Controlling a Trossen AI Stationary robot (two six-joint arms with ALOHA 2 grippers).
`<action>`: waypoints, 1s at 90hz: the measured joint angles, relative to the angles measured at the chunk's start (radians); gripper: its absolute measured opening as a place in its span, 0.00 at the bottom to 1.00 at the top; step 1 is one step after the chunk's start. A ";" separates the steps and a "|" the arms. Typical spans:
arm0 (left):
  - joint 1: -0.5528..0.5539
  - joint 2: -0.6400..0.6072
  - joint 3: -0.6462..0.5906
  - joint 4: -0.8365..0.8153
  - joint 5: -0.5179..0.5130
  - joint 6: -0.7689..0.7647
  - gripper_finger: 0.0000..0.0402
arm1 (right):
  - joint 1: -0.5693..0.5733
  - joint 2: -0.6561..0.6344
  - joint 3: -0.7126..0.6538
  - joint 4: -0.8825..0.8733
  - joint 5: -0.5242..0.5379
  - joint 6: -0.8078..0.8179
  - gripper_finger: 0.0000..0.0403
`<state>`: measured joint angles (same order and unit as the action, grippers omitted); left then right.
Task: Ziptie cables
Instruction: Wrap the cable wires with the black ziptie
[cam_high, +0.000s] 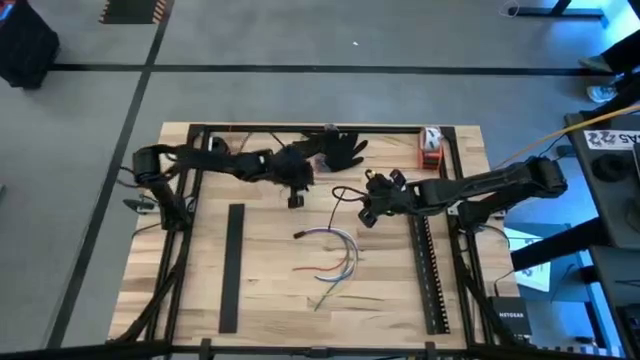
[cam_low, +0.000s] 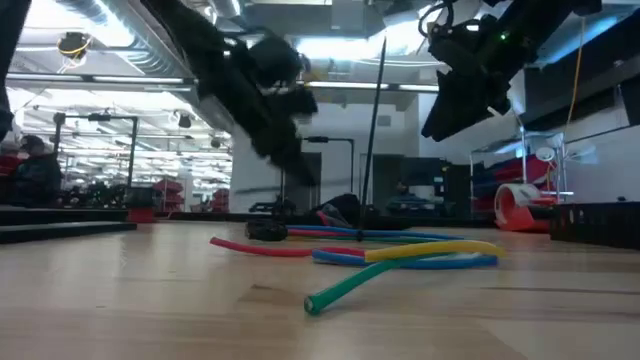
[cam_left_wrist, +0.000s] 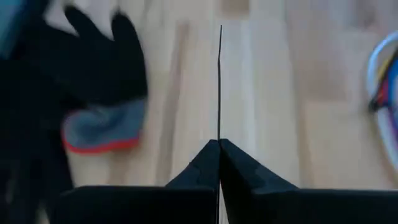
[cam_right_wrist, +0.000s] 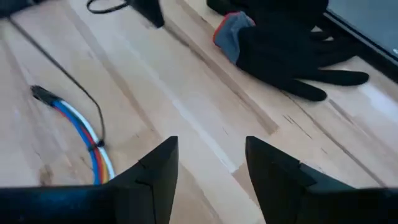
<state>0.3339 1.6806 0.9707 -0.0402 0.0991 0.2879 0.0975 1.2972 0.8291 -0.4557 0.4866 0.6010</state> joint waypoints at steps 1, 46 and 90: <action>0.003 -0.003 0.000 -0.001 0.007 0.000 0.00 | 0.000 0.000 0.000 0.002 0.000 0.001 0.45; 0.114 -0.045 0.000 0.181 0.417 -0.099 0.00 | -0.114 0.000 0.000 0.115 -0.108 0.206 0.45; 0.140 -0.045 0.001 0.183 0.481 -0.112 0.00 | -0.218 0.000 0.000 0.237 -0.308 0.121 0.45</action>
<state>0.4742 1.6360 0.9714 0.1426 0.5806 0.1756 -0.1210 1.2968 0.8288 -0.2188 0.1784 0.7216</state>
